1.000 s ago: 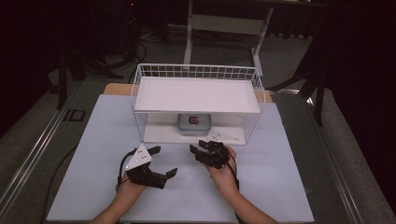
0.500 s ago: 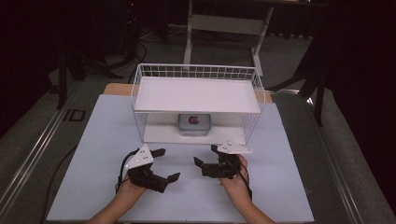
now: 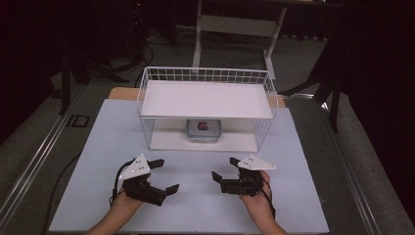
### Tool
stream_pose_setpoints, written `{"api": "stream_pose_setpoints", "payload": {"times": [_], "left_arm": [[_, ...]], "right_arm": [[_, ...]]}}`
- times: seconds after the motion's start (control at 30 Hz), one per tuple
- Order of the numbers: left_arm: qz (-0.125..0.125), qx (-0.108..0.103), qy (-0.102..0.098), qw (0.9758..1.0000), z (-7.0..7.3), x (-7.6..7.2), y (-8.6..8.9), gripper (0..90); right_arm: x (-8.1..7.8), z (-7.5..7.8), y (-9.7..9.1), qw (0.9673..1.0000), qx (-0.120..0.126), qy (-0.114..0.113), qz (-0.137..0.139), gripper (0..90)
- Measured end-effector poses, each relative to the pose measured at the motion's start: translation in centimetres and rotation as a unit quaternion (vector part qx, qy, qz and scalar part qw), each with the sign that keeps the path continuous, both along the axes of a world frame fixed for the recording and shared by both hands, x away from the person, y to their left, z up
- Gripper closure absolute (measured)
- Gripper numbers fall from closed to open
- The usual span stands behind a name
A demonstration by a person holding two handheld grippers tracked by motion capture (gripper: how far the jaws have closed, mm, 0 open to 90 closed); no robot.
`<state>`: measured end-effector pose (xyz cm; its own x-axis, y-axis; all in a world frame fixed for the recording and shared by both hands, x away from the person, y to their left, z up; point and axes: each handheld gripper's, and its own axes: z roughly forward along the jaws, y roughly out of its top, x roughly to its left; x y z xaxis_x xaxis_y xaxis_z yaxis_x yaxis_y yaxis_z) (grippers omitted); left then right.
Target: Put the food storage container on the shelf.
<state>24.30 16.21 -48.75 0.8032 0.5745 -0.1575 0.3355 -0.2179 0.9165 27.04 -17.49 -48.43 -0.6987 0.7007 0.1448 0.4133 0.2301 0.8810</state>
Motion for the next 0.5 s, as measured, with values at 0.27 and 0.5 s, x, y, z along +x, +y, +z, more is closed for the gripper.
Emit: {"api": "stream_pose_setpoints", "payload": {"times": [0.27, 0.5], "left_arm": [[0.019, -0.004, 0.003, 0.9998, -0.3, -1.0, 2.3, 0.5], [0.027, -0.011, 0.002, 0.9996, -0.6, -1.8, 3.5, 0.6]], "right_arm": [[-0.9, -0.2, -2.4, 0.9999, 0.008, 0.004, -0.006, 15.6], [-1.4, -0.1, -4.4, 0.9998, 0.016, -0.002, -0.013, 17.9]]}}
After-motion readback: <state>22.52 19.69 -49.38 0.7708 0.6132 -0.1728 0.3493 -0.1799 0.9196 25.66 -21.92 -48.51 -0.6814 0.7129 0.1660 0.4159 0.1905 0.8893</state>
